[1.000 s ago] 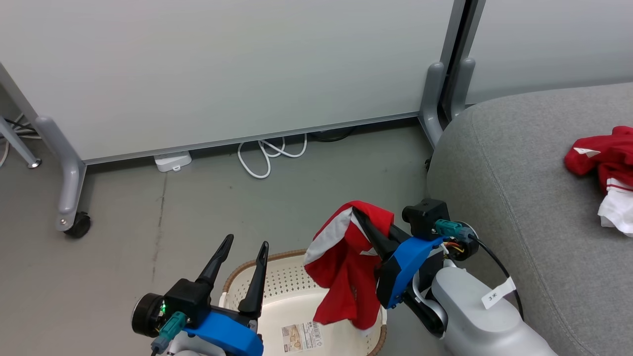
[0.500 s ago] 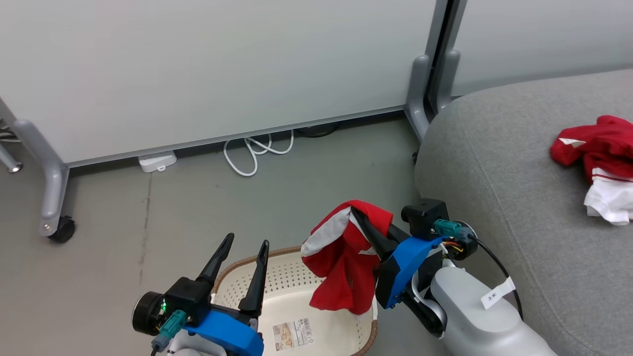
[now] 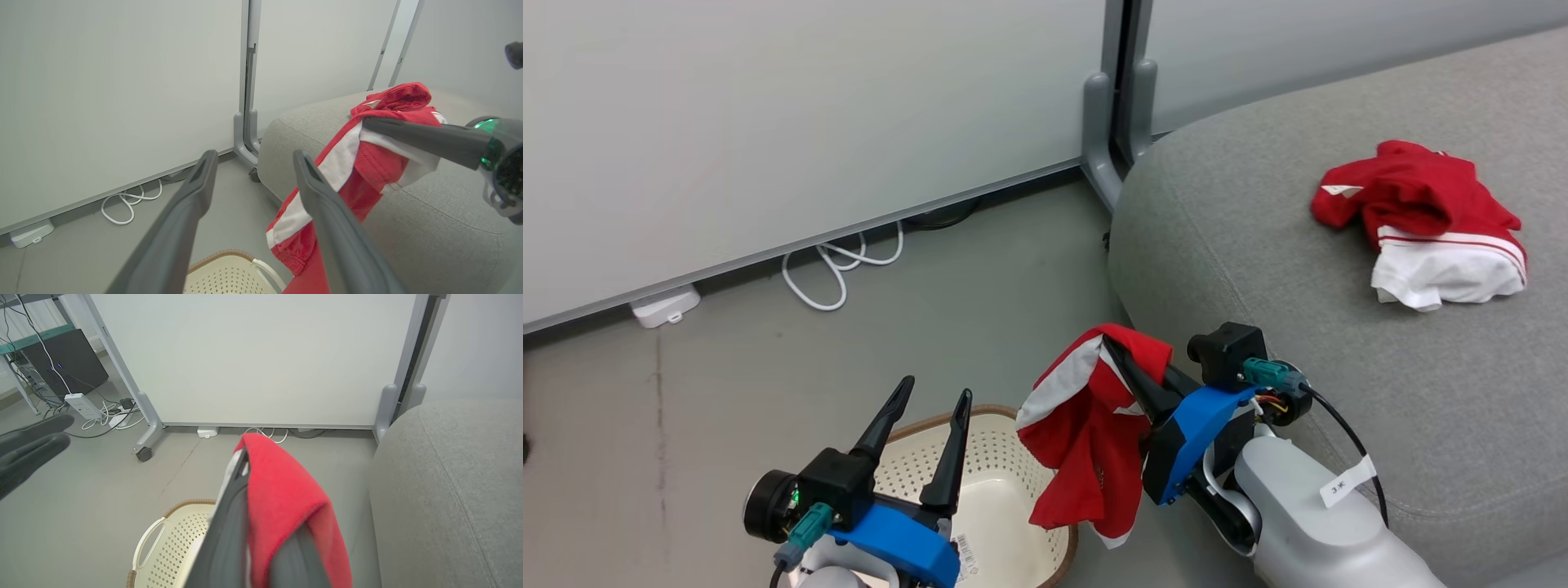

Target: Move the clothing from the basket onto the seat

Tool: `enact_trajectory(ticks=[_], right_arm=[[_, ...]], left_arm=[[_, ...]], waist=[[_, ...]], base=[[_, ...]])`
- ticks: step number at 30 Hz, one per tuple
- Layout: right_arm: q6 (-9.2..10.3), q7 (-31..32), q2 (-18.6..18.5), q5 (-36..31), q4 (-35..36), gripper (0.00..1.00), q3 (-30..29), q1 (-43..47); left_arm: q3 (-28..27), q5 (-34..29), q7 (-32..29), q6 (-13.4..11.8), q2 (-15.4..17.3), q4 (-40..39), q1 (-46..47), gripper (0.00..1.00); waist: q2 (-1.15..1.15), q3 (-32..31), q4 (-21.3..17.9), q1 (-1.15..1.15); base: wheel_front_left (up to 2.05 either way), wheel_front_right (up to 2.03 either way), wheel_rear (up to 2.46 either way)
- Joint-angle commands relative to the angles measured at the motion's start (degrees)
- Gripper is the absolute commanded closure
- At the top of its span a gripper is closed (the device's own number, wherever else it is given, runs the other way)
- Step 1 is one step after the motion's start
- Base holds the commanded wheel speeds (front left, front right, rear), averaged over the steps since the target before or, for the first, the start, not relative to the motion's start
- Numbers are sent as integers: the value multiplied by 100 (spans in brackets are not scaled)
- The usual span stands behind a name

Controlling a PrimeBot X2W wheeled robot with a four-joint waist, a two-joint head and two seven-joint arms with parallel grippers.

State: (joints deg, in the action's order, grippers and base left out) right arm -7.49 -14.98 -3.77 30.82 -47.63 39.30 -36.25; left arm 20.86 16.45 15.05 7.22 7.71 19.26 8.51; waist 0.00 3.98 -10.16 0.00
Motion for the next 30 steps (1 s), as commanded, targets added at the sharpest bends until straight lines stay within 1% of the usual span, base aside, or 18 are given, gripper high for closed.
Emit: enact_trajectory(ticks=[1, 10, 20, 25, 30], right_arm=[[-1, -31, -11, -12, 35, 100, -32, -1], [-1, -30, 12, -74, 97, 100, -158, 86], [-1, -27, 46, -114, 157, 100, -216, 146], [-1, -27, 55, -117, 186, 100, -210, 164], [-1, -27, 59, -148, 205, 100, -258, 210]], left_arm=[[-10, 9, 18, 43, 29, 1, 84, 0], [29, 5, 18, 43, 96, -26, 114, 0], [79, 33, 18, 26, 161, -19, 131, 0], [93, 42, 18, 26, 179, -19, 147, 0], [136, 56, 18, 26, 210, -11, 155, 0]], waist=[[0, 56, -271, 0], [0, 148, -990, 0], [0, 241, -1650, 0], [0, 257, -1897, 0], [0, 273, -2006, 0]], base=[[0, 0, 0], [0, 0, 0], [0, 0, 0], [0, 0, 0], [0, 0, 0]])
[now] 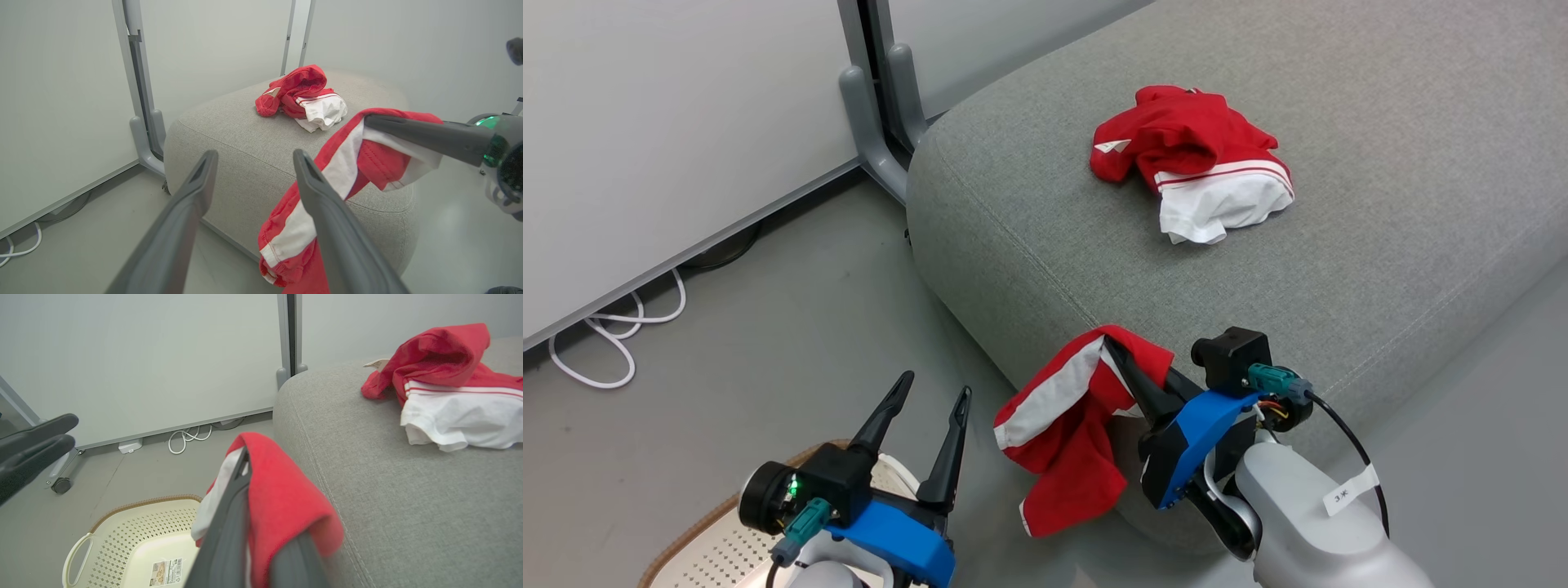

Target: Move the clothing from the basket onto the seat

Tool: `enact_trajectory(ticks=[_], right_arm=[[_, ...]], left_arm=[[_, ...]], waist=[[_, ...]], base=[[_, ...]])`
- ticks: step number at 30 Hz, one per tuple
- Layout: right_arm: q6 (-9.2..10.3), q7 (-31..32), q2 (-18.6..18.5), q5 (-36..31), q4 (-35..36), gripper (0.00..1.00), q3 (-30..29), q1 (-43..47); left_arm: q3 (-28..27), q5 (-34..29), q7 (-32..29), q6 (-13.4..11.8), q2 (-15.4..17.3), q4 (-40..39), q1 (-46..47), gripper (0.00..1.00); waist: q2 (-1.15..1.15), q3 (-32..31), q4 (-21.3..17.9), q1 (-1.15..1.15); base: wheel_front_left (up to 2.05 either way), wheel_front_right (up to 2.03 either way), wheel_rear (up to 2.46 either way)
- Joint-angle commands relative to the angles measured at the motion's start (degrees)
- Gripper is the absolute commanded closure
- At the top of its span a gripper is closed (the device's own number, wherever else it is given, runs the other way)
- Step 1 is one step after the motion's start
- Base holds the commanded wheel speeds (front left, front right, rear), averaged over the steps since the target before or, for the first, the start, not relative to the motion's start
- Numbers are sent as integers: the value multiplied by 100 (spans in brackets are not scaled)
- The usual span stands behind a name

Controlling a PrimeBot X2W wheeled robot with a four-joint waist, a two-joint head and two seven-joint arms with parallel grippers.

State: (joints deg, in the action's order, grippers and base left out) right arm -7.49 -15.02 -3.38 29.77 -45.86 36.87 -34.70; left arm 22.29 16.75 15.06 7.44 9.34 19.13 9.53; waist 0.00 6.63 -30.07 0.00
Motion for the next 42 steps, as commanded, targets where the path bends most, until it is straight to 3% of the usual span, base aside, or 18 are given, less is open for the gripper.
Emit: enact_trajectory(ticks=[1, 12, 24, 31, 42], right_arm=[[-1, -23, 20, -46, 34, 100, -24, 60], [-1, -23, 31, -66, 126, 100, -216, 104], [-1, -23, -276, -339, 639, 100, -1174, -629], [-1, 17, -761, -456, 966, 100, -1844, -1724], [-1, 540, -1735, -604, 1554, 100, -3207, -3348]], left_arm=[[-5, 25, 17, 4, 48, -2, 56, 0], [27, 28, 17, 4, 123, -40, 115, 0], [1, -17, 17, 5, 289, -224, 264, 0], [33, -112, 17, 5, 510, -442, 481, 0], [107, -277, 17, 5, 1116, -795, 975, 0]], waist=[[0, 15, -23, 0], [0, 159, 19, 0], [0, 564, 133, 0], [0, 1133, 240, 0], [0, 2383, 433, 0]], base=[[0, 0, 0], [0, 0, 0], [0, 0, 0], [0, 0, 0], [0, 0, 0]])
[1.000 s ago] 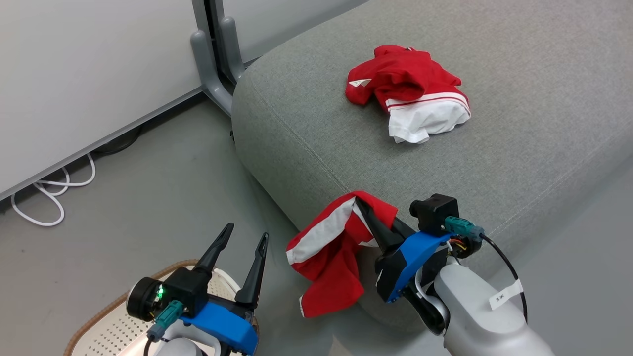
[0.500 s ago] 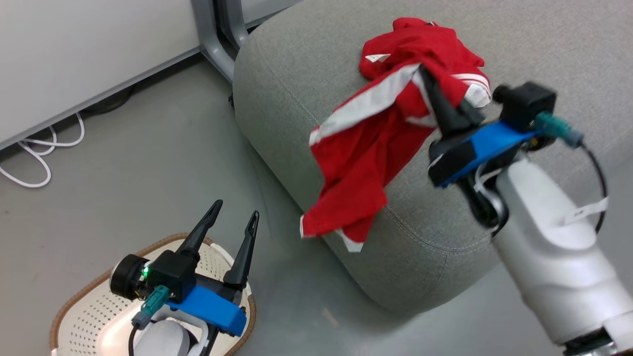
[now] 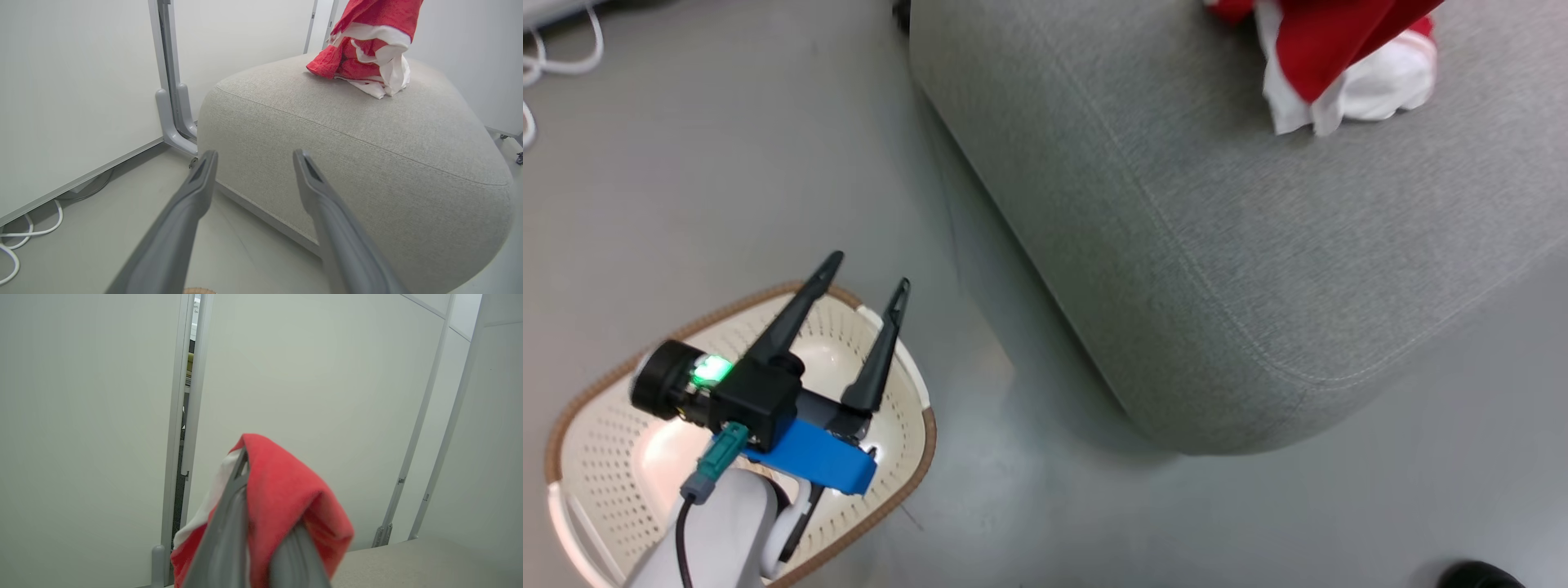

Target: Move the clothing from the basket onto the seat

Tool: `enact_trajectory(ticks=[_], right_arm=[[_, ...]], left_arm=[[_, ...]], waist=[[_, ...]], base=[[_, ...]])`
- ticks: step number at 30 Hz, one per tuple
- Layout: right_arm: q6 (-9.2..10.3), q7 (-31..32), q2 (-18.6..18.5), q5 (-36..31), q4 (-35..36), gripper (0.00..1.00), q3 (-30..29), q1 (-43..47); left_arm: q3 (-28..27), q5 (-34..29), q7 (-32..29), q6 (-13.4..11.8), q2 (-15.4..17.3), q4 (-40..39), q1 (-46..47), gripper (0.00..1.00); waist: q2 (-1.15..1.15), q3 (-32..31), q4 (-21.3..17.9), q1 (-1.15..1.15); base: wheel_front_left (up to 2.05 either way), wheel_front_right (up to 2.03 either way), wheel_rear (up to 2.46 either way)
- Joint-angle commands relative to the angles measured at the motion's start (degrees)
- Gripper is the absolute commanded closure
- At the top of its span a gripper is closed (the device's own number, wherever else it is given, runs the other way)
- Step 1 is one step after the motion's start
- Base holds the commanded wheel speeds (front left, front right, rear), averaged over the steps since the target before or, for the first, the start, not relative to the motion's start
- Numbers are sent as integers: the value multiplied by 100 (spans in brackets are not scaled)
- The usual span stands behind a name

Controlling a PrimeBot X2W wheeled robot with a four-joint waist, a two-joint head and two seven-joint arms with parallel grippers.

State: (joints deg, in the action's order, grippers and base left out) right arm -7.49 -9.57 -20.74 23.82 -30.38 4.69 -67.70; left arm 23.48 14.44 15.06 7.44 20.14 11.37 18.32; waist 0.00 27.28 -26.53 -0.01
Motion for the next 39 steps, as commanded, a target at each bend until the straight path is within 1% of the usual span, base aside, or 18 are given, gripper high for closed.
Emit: enact_trajectory(ticks=[1, 5, 7, 9, 11, 13, 14, 16, 19, 21, 27, 35, 36, 37, 38, 39], right_arm=[[-1, 31, -100, -30, 41, 100, -139, -133], [-1, 9, -328, -112, 44, 100, -685, -284], [-1, -52, -440, -189, -26, 100, -917, -255], [-1, -143, -468, -328, -151, 100, -1109, -119], [-1, -205, -361, -519, -302, 100, -1277, 25], [-1, -269, -117, -697, -450, 100, -1473, 135], [0, -292, 29, -675, -556, 100, -1614, 212], [0, -356, 180, -724, -756, 100, -1783, 365], [-1, -398, 360, -827, -1077, 100, -1814, 500], [-1, -429, 415, -871, -1273, 100, -1820, 593], [-1, -500, 441, -984, -1670, 100, -1801, 593], [-1, -551, 384, -1047, -1875, 100, -1746, 595], [-1, -556, 387, -1044, -1889, 93, -1745, 594], [-1, -561, 388, -1042, -1897, 77, -1740, 605], [-1, -565, 382, -1050, -1903, 67, -1732, 618], [-1, -562, 377, -1060, -1908, 46, -1728, 628]], left_arm=[[-3, -59, 11, 5, 83, -49, 136, 0], [41, -111, -67, 5, 267, -285, 298, 0], [37, -153, -130, -11, 327, -445, 355, 0], [26, -197, -175, -50, 382, -607, 383, 0], [12, -221, -219, -86, 438, -770, 397, 0], [6, -257, -280, -118, 490, -896, 388, 0], [18, -272, -308, -133, 507, -947, 376, 0], [48, -299, -354, -143, 530, -1044, 353, 0], [78, -295, -399, -148, 548, -1123, 359, 0], [85, -290, -411, -168, 542, -1152, 364, 0], [124, -254, -404, -196, 520, -1167, 381, 0], [184, -227, -361, -212, 491, -1076, 442, 0], [189, -219, -355, -213, 488, -1062, 449, 0], [192, -211, -345, -214, 483, -1051, 452, 0], [199, -200, -339, -215, 478, -1037, 458, 0], [207, -191, -333, -215, 472, -1023, 466, 0]], waist=[[0, 434, 92, 1], [0, 857, 185, 1], [0, 1046, 239, 1], [0, 1204, 276, 1], [0, 1341, 304, 1], [0, 1441, 321, 1], [0, 1472, 336, 1], [0, 1518, 377, 1], [0, 1556, 446, 1], [0, 1555, 493, 1], [0, 1528, 590, 1], [0, 1452, 643, 1], [0, 1439, 644, 1], [0, 1423, 643, 1], [0, 1408, 642, 1], [0, 1393, 642, 1]], base=[[0, 0, 0], [0, 0, 0], [0, 0, 0], [0, 0, 0], [0, 0, 0], [0, 0, 0], [0, 0, 0], [0, 0, 0], [0, 0, 0], [0, 0, 0], [0, 0, 0], [0, 0, 0], [0, 0, 0], [0, 0, 0], [0, 0, 0], [0, 0, 0]])
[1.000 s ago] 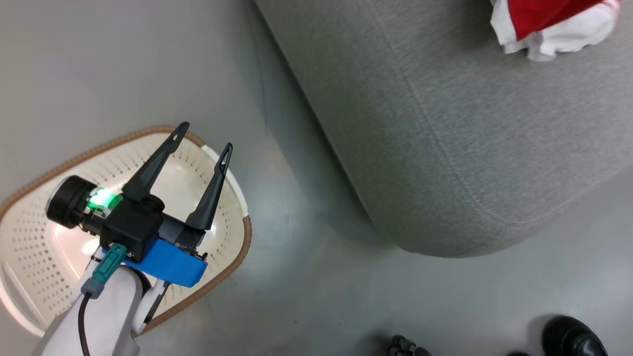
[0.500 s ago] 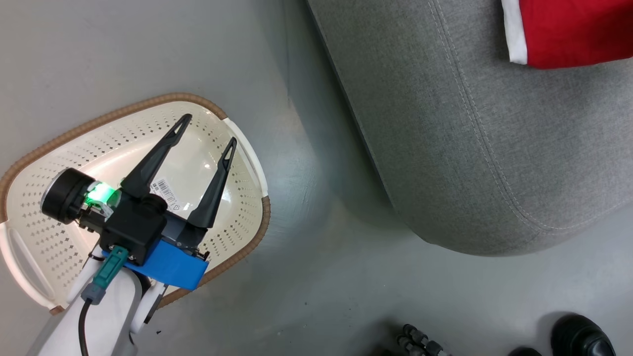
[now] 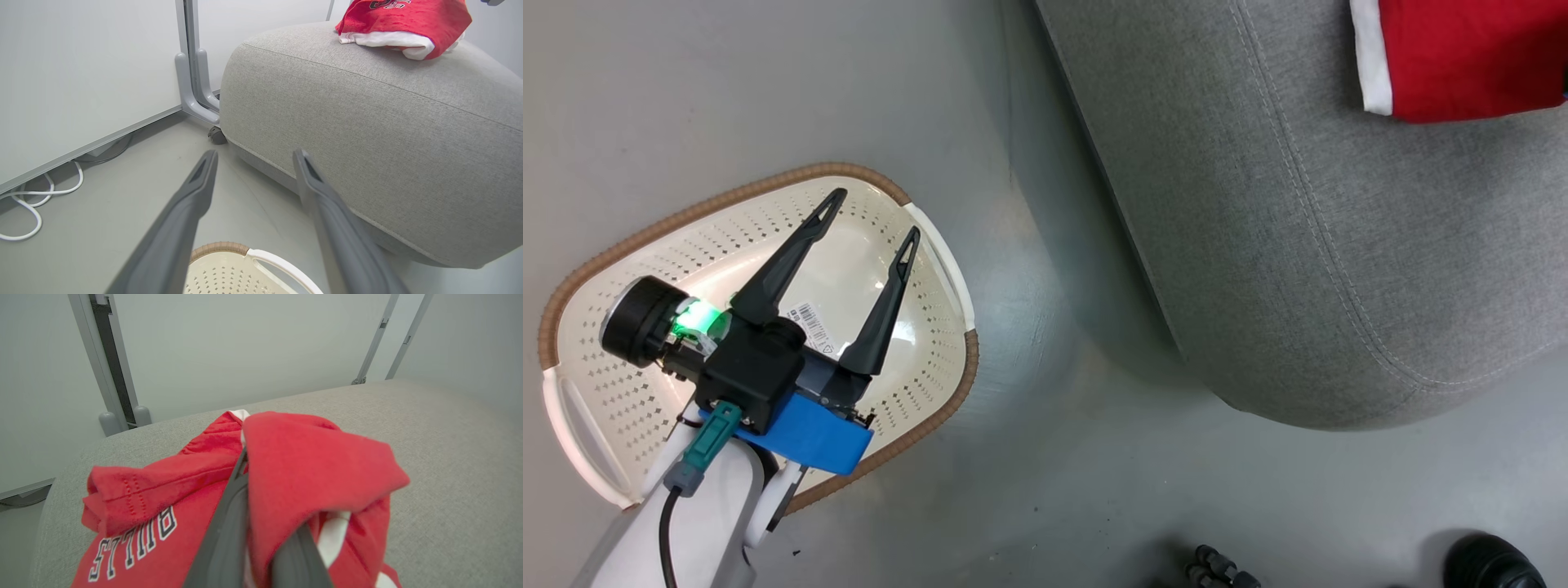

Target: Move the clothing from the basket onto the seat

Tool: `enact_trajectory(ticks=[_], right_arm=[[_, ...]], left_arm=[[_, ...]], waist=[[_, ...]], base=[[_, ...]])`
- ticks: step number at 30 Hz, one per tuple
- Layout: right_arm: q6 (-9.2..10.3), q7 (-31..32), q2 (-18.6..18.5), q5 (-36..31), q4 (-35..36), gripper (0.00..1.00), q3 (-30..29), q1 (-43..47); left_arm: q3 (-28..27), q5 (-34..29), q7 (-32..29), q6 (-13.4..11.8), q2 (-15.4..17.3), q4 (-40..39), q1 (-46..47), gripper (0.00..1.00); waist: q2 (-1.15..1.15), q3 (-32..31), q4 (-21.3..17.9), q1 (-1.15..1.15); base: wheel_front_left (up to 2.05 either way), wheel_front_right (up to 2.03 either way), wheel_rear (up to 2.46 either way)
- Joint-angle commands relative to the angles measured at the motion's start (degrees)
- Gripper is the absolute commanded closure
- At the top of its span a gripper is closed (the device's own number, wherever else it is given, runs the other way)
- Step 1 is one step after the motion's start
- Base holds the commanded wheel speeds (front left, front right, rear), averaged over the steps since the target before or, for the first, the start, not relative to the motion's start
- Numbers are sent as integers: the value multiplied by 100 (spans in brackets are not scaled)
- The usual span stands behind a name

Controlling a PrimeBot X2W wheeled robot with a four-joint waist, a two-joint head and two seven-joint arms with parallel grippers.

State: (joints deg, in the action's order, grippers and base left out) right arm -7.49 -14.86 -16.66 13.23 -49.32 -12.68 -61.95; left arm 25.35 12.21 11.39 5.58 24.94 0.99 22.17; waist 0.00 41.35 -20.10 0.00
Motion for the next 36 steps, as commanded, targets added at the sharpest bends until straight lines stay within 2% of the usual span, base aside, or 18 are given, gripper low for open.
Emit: enact_trajectory(ticks=[1, 18, 28, 36], right_arm=[[-1, -36, -36, -14, -20, 1, 12, 62], [-1, -42, -97, -108, 86, 0, 48, 311], [-1, -41, -237, -56, 283, 0, 254, 974], [-1, -37, -309, 15, 463, 0, 572, 1655]], left_arm=[[25, 30, 42, -28, -15, 26, 92, 0], [118, 136, 222, -51, -156, 342, 132, 0], [186, 278, 370, -43, -562, 810, 35, 0], [-10, 356, 385, -27, -963, 987, -216, 0]], waist=[[0, -26, 2, 0], [0, -315, 75, 0], [0, -922, 340, 0], [0, -1560, 565, 0]], base=[[0, 0, 0], [0, 0, 0], [0, 0, 0], [0, 0, 0]])
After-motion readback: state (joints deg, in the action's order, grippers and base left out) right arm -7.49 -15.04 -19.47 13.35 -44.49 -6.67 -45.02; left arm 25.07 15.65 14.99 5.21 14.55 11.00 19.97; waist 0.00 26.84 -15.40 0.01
